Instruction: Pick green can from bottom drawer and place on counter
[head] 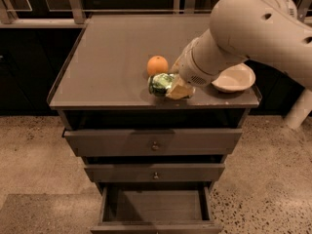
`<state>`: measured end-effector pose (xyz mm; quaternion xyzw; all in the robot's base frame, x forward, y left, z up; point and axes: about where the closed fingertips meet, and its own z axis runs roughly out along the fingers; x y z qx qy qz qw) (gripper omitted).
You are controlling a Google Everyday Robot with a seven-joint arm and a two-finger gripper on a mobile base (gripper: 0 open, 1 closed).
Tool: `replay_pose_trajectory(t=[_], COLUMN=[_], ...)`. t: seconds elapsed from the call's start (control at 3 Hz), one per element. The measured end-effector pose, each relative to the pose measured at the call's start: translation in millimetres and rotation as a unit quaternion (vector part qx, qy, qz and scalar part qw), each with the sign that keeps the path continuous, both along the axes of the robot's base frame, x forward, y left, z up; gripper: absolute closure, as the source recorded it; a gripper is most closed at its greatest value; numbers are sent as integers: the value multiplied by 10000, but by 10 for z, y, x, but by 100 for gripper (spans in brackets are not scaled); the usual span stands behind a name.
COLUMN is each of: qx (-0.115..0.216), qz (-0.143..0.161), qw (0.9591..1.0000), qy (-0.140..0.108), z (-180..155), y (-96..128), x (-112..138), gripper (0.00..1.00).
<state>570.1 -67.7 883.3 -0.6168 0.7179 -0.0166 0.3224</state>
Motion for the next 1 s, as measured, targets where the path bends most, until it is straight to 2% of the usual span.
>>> replay_pose_trajectory(t=[0.33,0.67,1.0], qx=[-140,-151,-151], qz=[-73,-72,-72], qw=[9999,9999,9999], qy=[44,41,41], z=[-132,-140,-139], y=[-71,-74,-74], x=[266,284,283], gripper=[100,82,57])
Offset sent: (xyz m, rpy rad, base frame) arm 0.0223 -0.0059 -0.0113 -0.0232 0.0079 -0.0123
